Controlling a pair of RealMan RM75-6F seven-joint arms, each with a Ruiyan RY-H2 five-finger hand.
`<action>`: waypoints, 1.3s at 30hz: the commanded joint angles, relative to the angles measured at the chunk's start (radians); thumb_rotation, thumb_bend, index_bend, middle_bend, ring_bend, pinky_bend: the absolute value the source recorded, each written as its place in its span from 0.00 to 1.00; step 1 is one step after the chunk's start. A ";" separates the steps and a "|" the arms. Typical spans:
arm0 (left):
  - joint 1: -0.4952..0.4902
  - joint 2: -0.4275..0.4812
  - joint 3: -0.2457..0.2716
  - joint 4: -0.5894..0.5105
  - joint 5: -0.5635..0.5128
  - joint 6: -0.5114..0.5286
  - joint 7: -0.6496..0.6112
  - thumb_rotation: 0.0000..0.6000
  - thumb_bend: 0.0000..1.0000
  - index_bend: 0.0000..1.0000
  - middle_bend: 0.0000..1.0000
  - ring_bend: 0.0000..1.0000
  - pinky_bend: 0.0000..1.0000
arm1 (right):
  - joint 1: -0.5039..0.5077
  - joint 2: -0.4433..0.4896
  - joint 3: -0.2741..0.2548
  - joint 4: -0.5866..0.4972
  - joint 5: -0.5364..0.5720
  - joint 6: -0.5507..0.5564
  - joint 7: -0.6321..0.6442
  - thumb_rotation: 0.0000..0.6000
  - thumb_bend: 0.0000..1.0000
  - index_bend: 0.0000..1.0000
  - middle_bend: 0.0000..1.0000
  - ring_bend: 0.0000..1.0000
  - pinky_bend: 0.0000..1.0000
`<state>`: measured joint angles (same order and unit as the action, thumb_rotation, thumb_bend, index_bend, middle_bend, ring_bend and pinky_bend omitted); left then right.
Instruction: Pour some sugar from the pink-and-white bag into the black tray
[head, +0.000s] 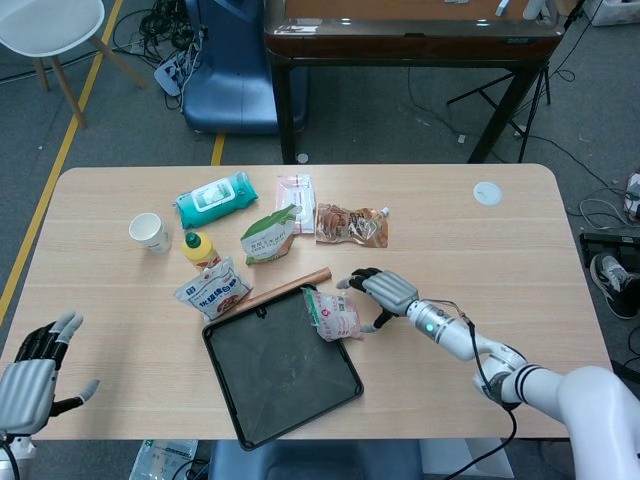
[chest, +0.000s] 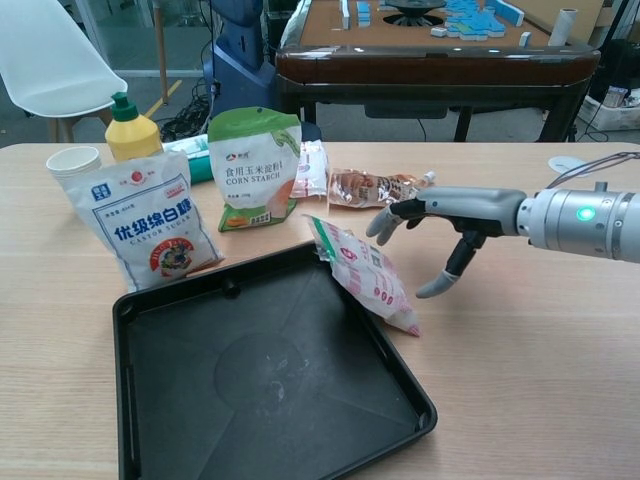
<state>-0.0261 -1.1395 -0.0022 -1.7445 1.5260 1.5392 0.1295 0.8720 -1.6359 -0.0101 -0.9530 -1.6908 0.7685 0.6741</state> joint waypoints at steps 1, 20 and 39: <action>0.002 0.002 0.001 -0.004 -0.001 0.000 0.005 1.00 0.18 0.09 0.08 0.08 0.07 | 0.013 -0.020 -0.018 0.033 -0.011 0.005 0.031 1.00 0.00 0.20 0.23 0.12 0.13; 0.010 0.006 0.005 -0.018 0.002 0.003 0.021 1.00 0.18 0.09 0.08 0.08 0.07 | 0.076 0.014 -0.072 -0.021 -0.024 0.036 0.131 1.00 0.00 0.10 0.13 0.04 0.03; 0.021 0.009 0.007 0.006 -0.003 0.006 -0.017 1.00 0.18 0.09 0.08 0.08 0.07 | 0.065 -0.092 -0.024 -0.006 0.075 0.010 -0.041 1.00 0.00 0.02 0.13 0.01 0.00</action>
<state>-0.0054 -1.1304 0.0050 -1.7390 1.5236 1.5444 0.1127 0.9405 -1.7214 -0.0381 -0.9641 -1.6207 0.7760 0.6392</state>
